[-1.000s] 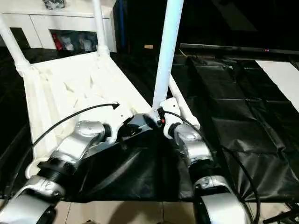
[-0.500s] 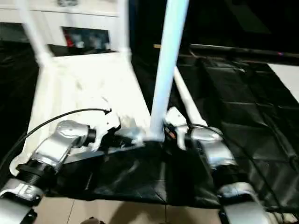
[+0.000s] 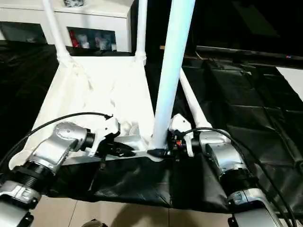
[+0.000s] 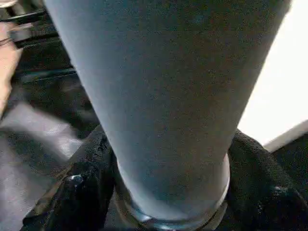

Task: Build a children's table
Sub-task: Rotate leg to tighten

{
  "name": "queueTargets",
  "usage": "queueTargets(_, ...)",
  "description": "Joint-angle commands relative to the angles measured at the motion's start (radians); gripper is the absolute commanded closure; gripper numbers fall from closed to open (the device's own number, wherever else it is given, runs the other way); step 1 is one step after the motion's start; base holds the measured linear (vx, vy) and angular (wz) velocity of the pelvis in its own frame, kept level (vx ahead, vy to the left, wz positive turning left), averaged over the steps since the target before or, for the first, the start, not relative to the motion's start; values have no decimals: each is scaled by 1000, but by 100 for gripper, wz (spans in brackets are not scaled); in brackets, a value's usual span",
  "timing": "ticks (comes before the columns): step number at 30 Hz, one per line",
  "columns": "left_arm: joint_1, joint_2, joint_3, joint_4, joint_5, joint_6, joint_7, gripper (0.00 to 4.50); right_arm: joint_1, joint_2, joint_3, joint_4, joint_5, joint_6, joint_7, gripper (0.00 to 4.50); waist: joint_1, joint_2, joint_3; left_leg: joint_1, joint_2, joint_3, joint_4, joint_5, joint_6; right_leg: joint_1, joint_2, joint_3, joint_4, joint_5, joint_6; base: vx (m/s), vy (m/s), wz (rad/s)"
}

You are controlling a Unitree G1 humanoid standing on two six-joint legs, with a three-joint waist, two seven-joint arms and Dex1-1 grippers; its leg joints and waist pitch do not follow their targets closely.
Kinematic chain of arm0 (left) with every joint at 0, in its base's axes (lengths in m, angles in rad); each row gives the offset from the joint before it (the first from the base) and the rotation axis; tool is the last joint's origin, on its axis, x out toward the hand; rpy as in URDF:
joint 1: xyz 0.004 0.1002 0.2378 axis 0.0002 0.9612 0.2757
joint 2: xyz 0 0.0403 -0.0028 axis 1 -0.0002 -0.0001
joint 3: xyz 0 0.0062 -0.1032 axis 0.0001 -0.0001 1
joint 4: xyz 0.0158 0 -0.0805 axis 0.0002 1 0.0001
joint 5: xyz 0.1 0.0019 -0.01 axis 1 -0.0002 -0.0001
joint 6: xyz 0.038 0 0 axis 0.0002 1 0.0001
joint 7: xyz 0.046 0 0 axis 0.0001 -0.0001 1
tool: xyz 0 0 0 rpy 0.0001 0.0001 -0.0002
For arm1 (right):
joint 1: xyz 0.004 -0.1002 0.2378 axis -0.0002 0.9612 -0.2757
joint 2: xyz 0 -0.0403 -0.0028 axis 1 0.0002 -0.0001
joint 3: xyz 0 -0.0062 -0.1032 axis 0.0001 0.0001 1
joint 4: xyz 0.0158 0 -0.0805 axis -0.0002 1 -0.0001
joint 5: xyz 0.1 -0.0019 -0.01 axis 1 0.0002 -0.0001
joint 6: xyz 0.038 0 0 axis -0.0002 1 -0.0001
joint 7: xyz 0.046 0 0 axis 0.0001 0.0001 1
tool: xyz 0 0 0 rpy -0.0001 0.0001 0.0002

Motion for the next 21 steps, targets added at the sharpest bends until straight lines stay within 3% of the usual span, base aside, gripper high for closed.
queueTargets(1,-38,-85,37,-2,-10,6,163,450,-11,95,12,48,-9,1,-134,169,-6,-10,-61,6,3,10,-61,-216,40,55,-51,32,-70,-306,-176,0,0,0)
queueTargets(5,-43,-172,60,4,21,65,345,450,-48,184,-17,152,-70,-22,-419,176,-27,-12,-56,8,0,7,-65,-250,14,50,-52,29,-84,-420,-137,0,0,0)
queueTargets(7,-45,-202,71,4,24,91,400,450,-63,211,-27,184,-91,-21,-520,177,-34,-12,-56,1,-5,3,-66,-255,12,57,-52,24,-88,-471,-111,0,0,0)
queueTargets(8,-50,-240,69,7,36,104,455,450,-89,253,-40,231,-103,8,-639,177,-39,-13,-55,3,-5,4,-65,-262,14,51,-51,25,-93,-481,-105,0,0,0)
queueTargets(10,-53,-259,68,12,43,103,485,450,-101,278,-50,250,-101,19,-686,177,-48,-12,-56,7,-8,4,-63,-271,16,47,-49,24,-97,-494,-101,0,0,0)
queueTargets(12,-54,-271,57,14,55,95,500,450,-104,306,-47,254,-104,6,-685,177,-48,-12,-57,9,-7,5,-62,-280,23,44,-48,25,-98,-487,-100,0,0,0)
queueTargets(15,-48,-271,48,4,60,94,489,450,-105,324,-52,258,-94,-19,-656,108,-47,-12,-58,3,-5,5,-63,-269,41,47,-48,27,-93,-438,-110,0,0,0)
queueTargets(21,-24,-226,39,-25,47,81,421,450,-102,279,-31,249,-93,-61,-569,80,-48,-12,-59,0,-4,6,-62,-261,51,51,-49,28,-88,-397,-130,0,0,0)
